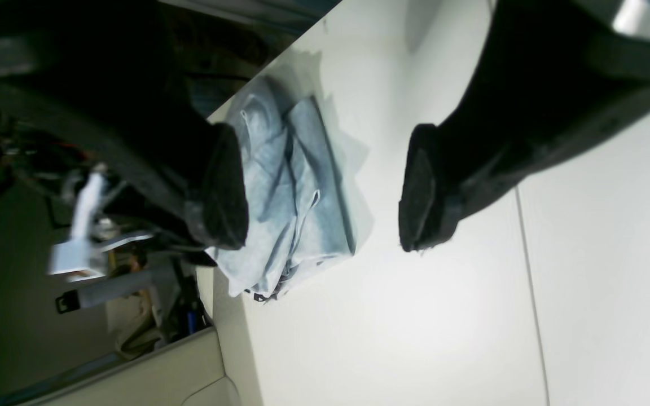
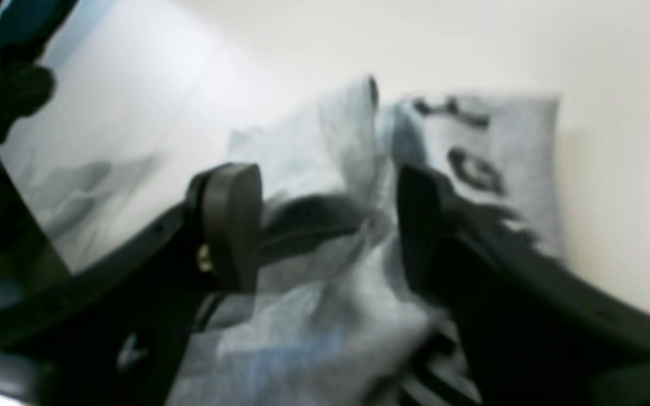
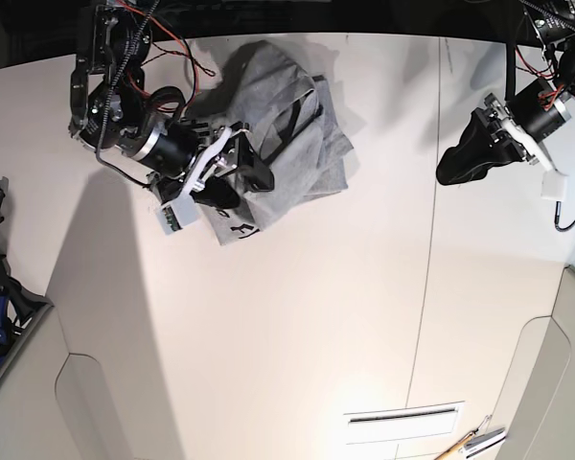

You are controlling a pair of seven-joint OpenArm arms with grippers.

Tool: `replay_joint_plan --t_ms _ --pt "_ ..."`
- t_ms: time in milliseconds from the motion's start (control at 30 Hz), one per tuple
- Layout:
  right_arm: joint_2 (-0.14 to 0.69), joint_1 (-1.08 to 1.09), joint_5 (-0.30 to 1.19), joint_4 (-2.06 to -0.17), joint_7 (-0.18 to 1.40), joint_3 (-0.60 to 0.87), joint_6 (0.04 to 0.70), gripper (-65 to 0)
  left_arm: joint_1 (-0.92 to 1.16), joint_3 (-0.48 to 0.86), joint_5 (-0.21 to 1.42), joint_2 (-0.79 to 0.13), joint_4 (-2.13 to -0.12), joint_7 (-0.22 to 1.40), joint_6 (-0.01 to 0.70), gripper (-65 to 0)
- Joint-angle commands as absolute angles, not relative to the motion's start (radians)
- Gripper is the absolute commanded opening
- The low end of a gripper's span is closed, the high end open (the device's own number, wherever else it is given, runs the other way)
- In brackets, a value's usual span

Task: Fold the T-shirt properly
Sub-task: 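Press and tuck the bundle with the right gripper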

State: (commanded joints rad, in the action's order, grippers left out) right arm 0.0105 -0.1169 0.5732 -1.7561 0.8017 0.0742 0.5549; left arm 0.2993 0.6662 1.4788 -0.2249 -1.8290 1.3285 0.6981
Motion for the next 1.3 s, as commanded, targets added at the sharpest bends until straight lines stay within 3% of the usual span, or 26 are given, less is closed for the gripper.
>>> replay_joint_plan --t_ms 133,433,667,867,900,933,1000,1067,1133,1200,1300 --pt "-0.005 -0.078 0.591 -1.682 0.796 -0.007 0.557 -27.9 0.300 0.666 1.478 -0.224 -1.829 1.330 0.698 -20.1" --pt "-0.151 0.144 0.553 -1.437 0.760 -0.187 0.558 -27.9 0.300 0.666 1.478 -0.225 -1.829 1.333 0.698 -20.1" --pt "-0.152 0.244 0.560 -1.424 0.764 -0.336 0.558 -27.9 0.300 0.668 1.481 -0.226 -1.829 1.336 0.698 -20.1" --pt "-0.152 0.243 0.558 -1.474 0.836 -0.292 0.558 -28.0 0.300 0.668 1.484 -0.226 -1.829 1.348 0.698 -20.4" --pt "-0.151 0.242 0.557 -1.499 0.845 -0.272 0.558 -28.5 0.303 0.668 1.484 -0.228 -1.829 1.373 0.698 -22.2" --pt "-0.149 0.242 0.557 -1.527 0.846 -0.250 0.558 -31.0 0.308 0.668 1.484 -0.231 -1.829 1.396 0.698 -28.0" --pt "-0.147 0.241 0.557 -1.587 0.846 -0.188 0.558 -40.9 0.331 0.668 1.484 -0.233 -1.845 1.396 0.698 -45.7" --pt "-0.147 0.244 0.557 -1.629 0.846 -0.111 0.558 -54.0 0.350 0.668 1.484 -0.233 -1.872 1.396 0.698 -57.2" --pt "-0.147 0.244 0.554 -1.642 0.841 -0.022 0.558 -65.0 0.364 0.668 1.484 -0.229 -1.917 1.396 0.698 -61.2" --pt "-0.146 0.241 0.515 -1.642 0.841 0.067 0.558 -65.0 0.373 0.659 1.484 -0.229 -1.976 1.396 0.698 -65.0" --pt "-0.108 0.241 0.498 -1.641 0.838 0.173 0.558 -65.0 0.372 0.609 1.484 -0.229 -2.037 1.396 0.698 -65.0"
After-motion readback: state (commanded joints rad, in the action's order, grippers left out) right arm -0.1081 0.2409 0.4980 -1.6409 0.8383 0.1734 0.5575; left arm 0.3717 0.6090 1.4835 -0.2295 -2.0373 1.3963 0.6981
